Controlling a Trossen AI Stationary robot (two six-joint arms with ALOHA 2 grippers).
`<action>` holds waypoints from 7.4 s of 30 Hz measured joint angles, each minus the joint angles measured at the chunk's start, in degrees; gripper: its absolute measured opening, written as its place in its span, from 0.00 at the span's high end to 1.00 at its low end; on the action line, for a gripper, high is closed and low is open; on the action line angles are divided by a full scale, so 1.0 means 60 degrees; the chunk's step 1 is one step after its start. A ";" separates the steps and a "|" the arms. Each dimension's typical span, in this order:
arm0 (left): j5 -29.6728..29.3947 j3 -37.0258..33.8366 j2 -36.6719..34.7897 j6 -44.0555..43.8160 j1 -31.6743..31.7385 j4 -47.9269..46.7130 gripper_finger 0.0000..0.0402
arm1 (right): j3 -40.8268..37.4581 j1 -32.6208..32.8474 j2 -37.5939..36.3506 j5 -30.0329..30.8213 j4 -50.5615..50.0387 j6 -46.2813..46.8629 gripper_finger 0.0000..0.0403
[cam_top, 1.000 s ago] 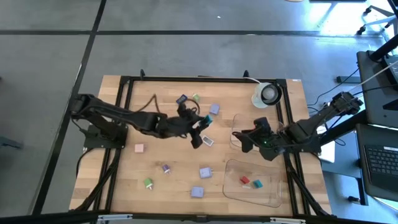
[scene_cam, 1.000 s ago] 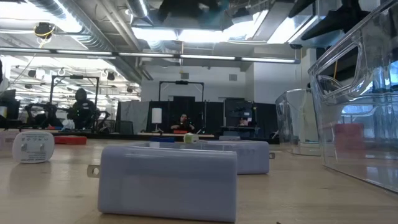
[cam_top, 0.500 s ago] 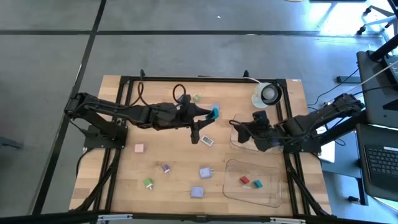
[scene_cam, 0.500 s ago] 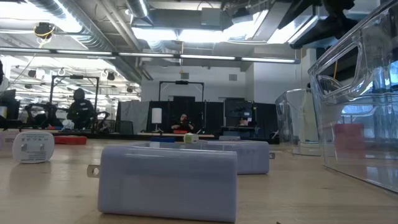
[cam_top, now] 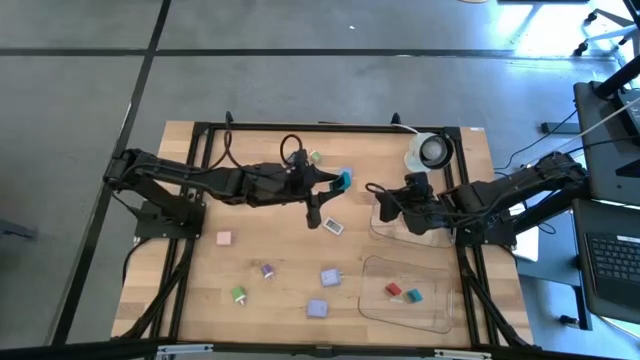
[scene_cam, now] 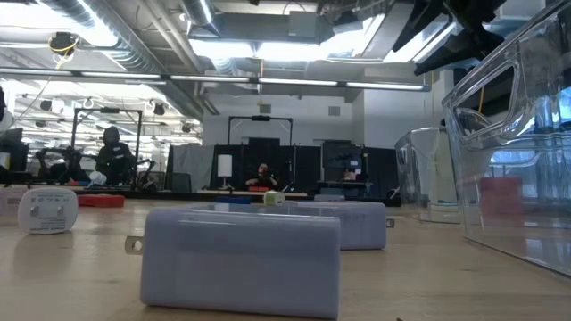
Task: Pick & Place Office items
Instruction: Put the blue digital timer into the bottom transparent bin, then put the red digital timer into the bottom transparent bin
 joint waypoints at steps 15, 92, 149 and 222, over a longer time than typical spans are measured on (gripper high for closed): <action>-0.0569 -0.0004 -0.0030 0.0090 0.0001 -0.1502 0.63 | 0.0000 -0.0140 0.0608 -0.0002 0.0444 0.1162 0.41; -0.1879 -0.0004 0.2145 -0.1099 -0.0730 -0.2343 0.47 | -0.0015 -0.1674 0.3089 -0.3182 0.5611 -0.0410 0.83; -0.2092 -0.0004 0.0950 -0.2357 0.0376 -0.5315 0.40 | -0.0007 0.5207 0.2983 -0.5411 0.2937 0.6313 0.83; 0.0239 -0.3944 0.0958 -0.3439 0.2327 -1.0826 0.40 | -0.0004 0.4544 0.1749 -0.3430 -0.0106 0.4195 0.59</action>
